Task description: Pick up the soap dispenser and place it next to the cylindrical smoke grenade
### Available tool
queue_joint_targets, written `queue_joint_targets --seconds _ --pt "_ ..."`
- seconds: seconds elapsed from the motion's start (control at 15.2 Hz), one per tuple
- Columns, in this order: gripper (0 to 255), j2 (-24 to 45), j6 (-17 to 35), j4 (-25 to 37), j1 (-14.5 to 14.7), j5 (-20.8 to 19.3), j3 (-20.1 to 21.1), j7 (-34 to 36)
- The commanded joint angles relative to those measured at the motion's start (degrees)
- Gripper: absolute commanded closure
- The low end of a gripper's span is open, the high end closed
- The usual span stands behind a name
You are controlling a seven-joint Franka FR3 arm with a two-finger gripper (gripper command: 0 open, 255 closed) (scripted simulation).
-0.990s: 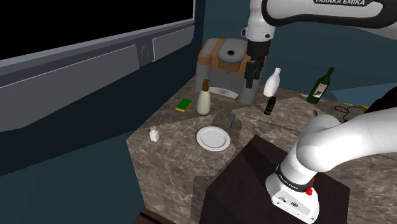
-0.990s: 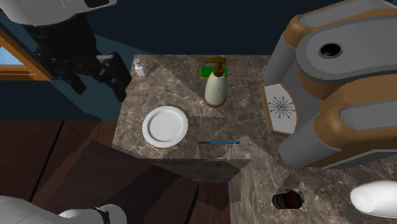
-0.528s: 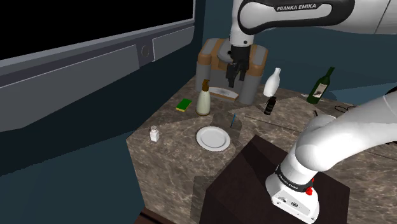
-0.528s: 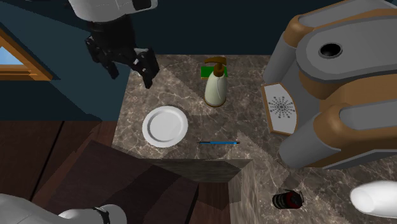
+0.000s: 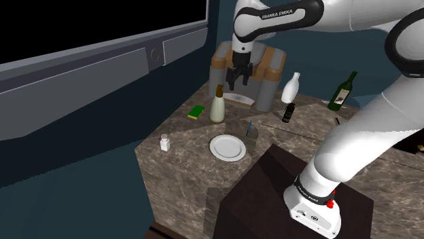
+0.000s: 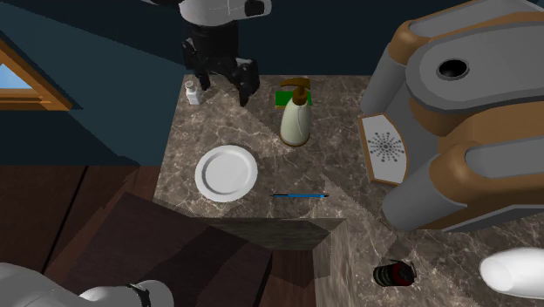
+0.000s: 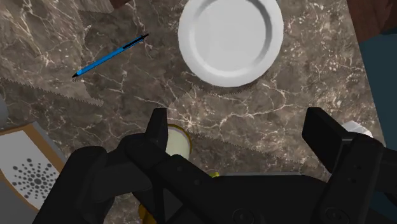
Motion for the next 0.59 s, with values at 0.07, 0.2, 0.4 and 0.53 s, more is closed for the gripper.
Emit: queue_joint_targets --seconds 0.07,0.2,0.4,0.53 --pt "0 6.44 2.83 4.25 -0.66 0.85 -0.75 1.54" --pt "0 10.48 4.17 7.30 -1.17 1.50 -1.35 2.31" --pt "0 16.55 5.70 12.34 -2.02 2.66 -2.21 3.34" --pt "0 20.63 6.41 16.04 -2.65 3.55 -2.77 3.97"
